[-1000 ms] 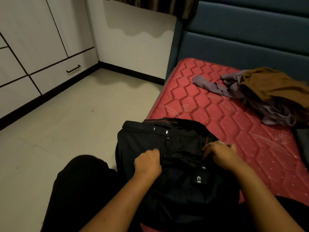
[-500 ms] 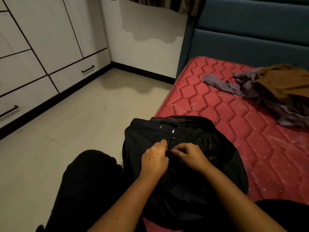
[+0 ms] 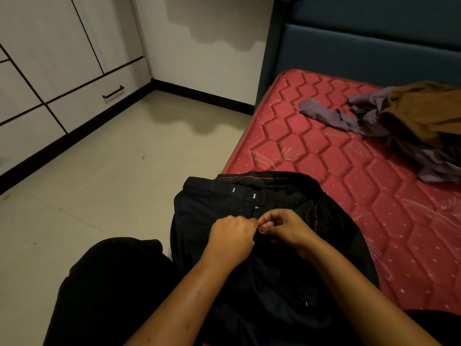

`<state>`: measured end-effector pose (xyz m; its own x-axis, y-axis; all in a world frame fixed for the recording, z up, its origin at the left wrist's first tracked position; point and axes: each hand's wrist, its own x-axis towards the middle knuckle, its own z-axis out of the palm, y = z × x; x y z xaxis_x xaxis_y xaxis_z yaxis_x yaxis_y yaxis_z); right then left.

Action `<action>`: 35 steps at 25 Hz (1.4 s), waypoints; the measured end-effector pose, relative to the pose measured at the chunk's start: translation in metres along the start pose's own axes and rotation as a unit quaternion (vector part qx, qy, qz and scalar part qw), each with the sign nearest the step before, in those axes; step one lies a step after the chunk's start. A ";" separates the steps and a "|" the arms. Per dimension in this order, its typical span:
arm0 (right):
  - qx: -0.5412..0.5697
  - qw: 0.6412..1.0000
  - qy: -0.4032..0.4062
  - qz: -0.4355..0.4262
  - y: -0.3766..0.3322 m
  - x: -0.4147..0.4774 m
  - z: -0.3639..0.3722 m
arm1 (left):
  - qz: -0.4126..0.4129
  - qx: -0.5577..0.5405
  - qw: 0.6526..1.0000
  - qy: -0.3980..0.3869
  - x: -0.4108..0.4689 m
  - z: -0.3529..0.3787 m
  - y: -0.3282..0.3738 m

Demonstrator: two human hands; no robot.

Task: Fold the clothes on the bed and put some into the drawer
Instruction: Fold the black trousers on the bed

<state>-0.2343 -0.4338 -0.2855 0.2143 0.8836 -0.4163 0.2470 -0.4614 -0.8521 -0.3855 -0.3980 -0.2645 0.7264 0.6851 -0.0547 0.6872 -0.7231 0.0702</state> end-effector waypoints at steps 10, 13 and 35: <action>-0.383 0.908 0.060 -0.156 -0.039 0.024 -0.011 | 0.039 0.078 0.994 -0.072 -0.020 -0.036 0.008; -0.407 0.900 0.022 -0.156 -0.061 0.025 -0.019 | 0.030 0.071 0.993 -0.088 -0.030 -0.050 0.014; -0.527 0.841 -0.108 -0.063 -0.027 0.000 -0.024 | 0.147 -0.137 0.957 -0.210 -0.022 -0.030 0.022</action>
<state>-0.2181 -0.4232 -0.2548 -0.0244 0.8726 -0.4879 0.9795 -0.0768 -0.1863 -0.3867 -0.4268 -0.2319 0.8674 0.3179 -0.3830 0.4658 -0.7894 0.3999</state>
